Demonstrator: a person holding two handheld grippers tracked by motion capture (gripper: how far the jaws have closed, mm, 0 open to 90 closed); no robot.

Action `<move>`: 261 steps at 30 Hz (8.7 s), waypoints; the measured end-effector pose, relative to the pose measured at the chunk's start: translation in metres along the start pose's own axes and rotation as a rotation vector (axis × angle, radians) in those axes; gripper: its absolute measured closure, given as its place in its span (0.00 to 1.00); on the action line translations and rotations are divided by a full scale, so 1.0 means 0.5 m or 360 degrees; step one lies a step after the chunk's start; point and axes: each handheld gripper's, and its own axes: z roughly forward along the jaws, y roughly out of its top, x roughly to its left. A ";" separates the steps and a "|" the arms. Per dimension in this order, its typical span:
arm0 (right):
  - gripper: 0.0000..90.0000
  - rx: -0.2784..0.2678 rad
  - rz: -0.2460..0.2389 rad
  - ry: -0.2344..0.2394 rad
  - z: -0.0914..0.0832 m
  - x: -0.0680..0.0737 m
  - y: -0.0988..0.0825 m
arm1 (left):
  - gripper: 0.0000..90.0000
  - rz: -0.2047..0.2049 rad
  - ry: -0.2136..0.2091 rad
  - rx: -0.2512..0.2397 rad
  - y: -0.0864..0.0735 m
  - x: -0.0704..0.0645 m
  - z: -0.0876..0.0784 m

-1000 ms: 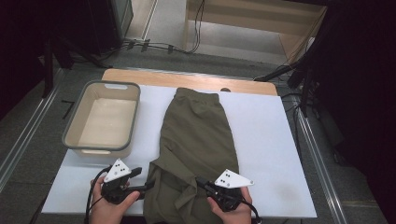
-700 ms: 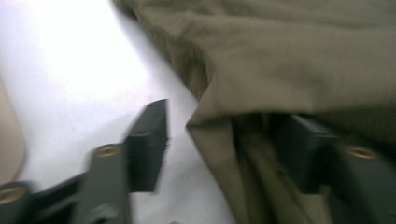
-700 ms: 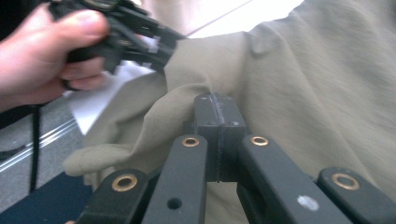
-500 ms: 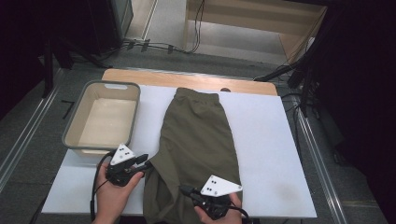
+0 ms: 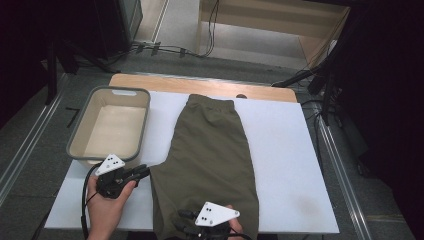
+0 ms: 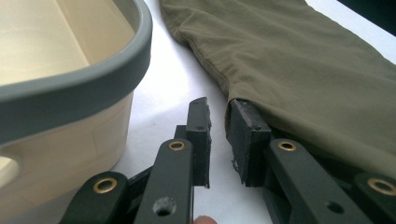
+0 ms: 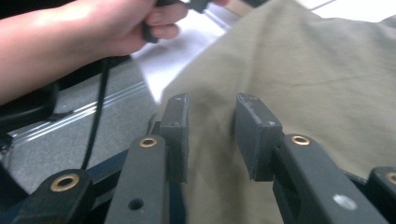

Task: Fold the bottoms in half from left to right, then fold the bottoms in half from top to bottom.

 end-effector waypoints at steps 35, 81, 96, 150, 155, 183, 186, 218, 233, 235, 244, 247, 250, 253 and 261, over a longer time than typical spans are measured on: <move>0.19 -0.0049 0.0255 -0.0471 -0.140 -0.189 -0.050 | 0.11 0.0020 -0.0046 0.0015 -0.020 -0.047 0.002; 0.97 0.0200 0.0404 -0.0674 -0.208 -0.212 -0.171 | 0.99 0.0077 -0.0156 0.0413 -0.077 -0.044 -0.032; 0.41 0.0137 0.0437 -0.0635 -0.211 -0.221 -0.165 | 0.33 0.0013 -0.0120 0.0166 -0.075 -0.048 -0.039; 0.00 -0.0119 0.0435 -0.0599 -0.294 -0.252 -0.163 | 0.00 0.0200 -0.0326 -0.0062 0.137 -0.106 0.036; 0.00 -0.0137 0.0432 -0.0595 -0.300 -0.257 -0.166 | 0.00 0.0223 -0.0331 -0.0070 0.171 -0.110 0.077; 0.00 -0.0135 0.0429 -0.0554 -0.304 -0.264 -0.176 | 0.00 0.0186 -0.0299 -0.0036 0.278 -0.052 0.240; 0.00 -0.0139 0.0433 -0.0548 -0.303 -0.265 -0.176 | 0.02 0.0163 -0.0276 -0.0030 0.288 -0.039 0.259; 0.02 -0.0114 0.0456 -0.0526 -0.248 -0.324 -0.117 | 0.63 -0.0104 0.0047 0.0318 0.264 0.060 0.410; 0.10 -0.0120 0.0484 -0.0549 -0.164 -0.433 -0.018 | 0.66 -0.0149 0.0033 0.0335 0.252 0.061 0.414; 0.18 -0.0107 0.0475 -0.0565 -0.152 -0.445 -0.005 | 0.67 -0.0149 0.0034 0.0334 0.252 0.060 0.414; 0.26 -0.0018 0.0469 -0.0648 -0.100 -0.494 0.043 | 0.67 -0.0159 0.0036 0.0326 0.252 0.055 0.417; 0.28 -0.0010 0.0494 -0.0675 -0.084 -0.510 0.054 | 0.67 -0.0168 0.0036 0.0322 0.252 0.049 0.420; 0.31 0.0013 0.0511 -0.0711 -0.068 -0.529 0.059 | 0.67 -0.0158 0.0031 0.0321 0.252 0.045 0.422; 0.35 0.0040 0.0535 -0.0761 -0.056 -0.552 0.062 | 0.67 -0.0166 0.0011 0.0320 0.254 0.049 0.422; 0.42 0.0102 0.0636 -0.0768 -0.029 -0.609 0.068 | 0.54 -0.0172 0.0032 0.0255 0.269 0.055 0.412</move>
